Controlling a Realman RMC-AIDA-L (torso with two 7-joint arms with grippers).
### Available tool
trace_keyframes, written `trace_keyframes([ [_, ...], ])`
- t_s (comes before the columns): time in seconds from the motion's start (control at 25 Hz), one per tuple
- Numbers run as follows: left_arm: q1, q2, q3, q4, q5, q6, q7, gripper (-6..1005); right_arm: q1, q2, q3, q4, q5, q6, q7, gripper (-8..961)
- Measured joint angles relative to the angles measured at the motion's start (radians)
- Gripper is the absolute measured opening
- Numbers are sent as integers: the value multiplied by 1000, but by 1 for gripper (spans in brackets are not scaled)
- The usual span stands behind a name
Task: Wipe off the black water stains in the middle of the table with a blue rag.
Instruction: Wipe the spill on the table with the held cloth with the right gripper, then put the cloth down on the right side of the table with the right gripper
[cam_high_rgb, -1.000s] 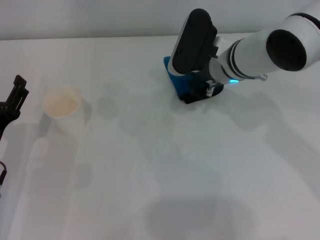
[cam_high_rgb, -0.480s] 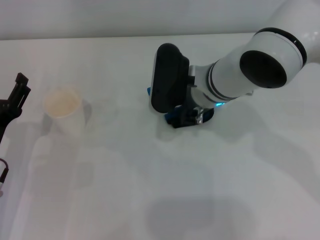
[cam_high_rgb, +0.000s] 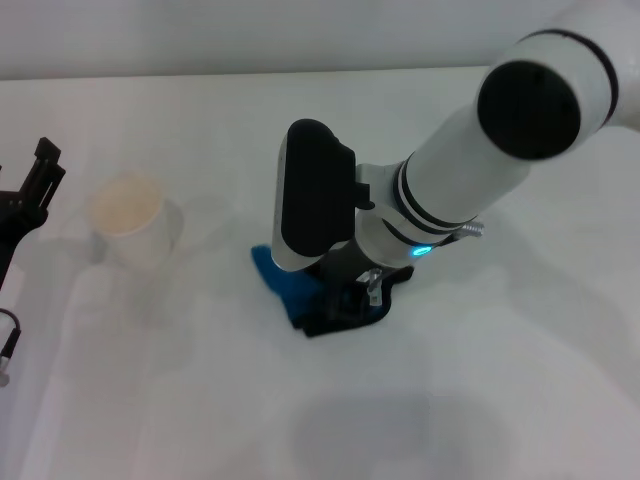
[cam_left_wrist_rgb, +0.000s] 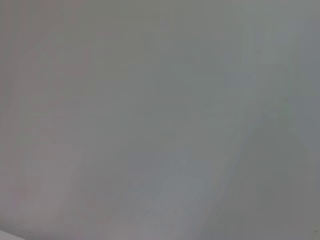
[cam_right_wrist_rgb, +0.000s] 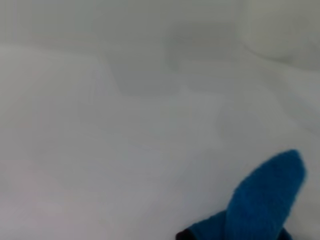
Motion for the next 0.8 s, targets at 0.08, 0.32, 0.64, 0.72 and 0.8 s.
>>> trace_keyframes([
  [0.08, -1, 0, 0, 0, 0, 0, 0, 877, -4, -1, 40, -3, 57, 34, -48, 129],
  [0.32, -1, 0, 0, 0, 0, 0, 0, 876, -62, -7, 245, -18, 84, 55, -116, 129],
  [0.64, 0, 0, 0, 2, 0, 11, 0, 876, -131, -10, 495, -23, -116, -8, -95, 130],
  [0.72, 1, 0, 0, 1, 0, 12, 0, 876, -146, -12, 561, -23, -153, -4, -74, 130],
  [0.8, 3, 0, 0, 0, 0, 12, 0, 876, -150, -13, 581, -24, -163, 1, -69, 129],
])
